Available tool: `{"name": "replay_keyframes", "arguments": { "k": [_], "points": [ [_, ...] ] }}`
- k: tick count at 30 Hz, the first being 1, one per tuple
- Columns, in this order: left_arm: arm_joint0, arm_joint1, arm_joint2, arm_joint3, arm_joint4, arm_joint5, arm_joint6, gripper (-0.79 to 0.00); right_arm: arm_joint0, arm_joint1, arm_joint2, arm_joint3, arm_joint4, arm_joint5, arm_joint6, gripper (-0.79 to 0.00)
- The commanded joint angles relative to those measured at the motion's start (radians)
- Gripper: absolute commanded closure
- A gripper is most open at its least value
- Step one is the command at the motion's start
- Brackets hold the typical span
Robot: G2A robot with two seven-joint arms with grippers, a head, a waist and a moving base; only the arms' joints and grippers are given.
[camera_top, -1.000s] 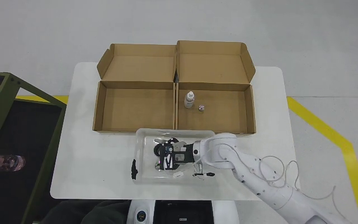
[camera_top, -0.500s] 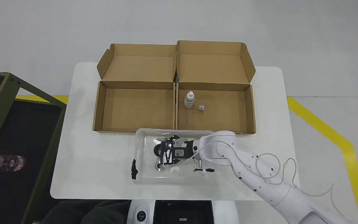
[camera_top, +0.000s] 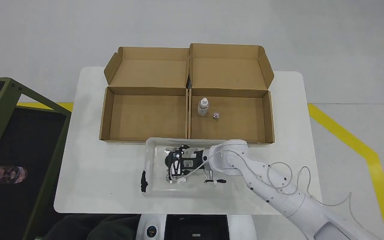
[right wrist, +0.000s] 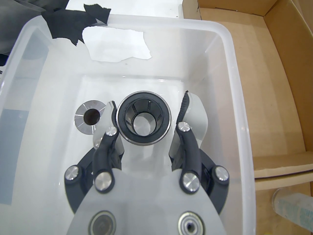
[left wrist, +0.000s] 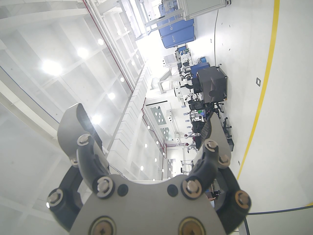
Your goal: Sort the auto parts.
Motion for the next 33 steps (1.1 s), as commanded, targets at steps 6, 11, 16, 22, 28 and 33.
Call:
{"name": "replay_keyframes", "arguments": {
  "k": [6, 11, 16, 22, 28, 33],
  "points": [
    [0.000, 0.000, 0.000, 0.000, 0.000, 0.000, 0.000, -0.785, 0.005, -0.012, -0.009, 0.022, -0.004, -0.002, -0.010, -0.372],
    [0.000, 0.000, 0.000, 0.000, 0.000, 0.000, 0.000, -0.785, 0.007, -0.019, -0.007, 0.032, -0.001, -0.005, -0.024, -0.163],
    [0.000, 0.000, 0.000, 0.000, 0.000, 0.000, 0.000, -0.785, 0.006, -0.022, 0.004, 0.036, 0.014, -0.014, -0.048, -0.135],
    [0.000, 0.000, 0.000, 0.000, 0.000, 0.000, 0.000, -0.785, 0.008, -0.022, 0.030, 0.020, 0.036, -0.028, -0.060, 0.000],
    [0.000, 0.000, 0.000, 0.000, 0.000, 0.000, 0.000, -0.785, 0.004, -0.019, 0.067, -0.012, 0.066, -0.038, -0.080, 0.000],
    [0.000, 0.000, 0.000, 0.000, 0.000, 0.000, 0.000, -0.785, -0.005, -0.017, 0.096, -0.034, 0.100, -0.043, -0.109, 0.000]
  ]
}}
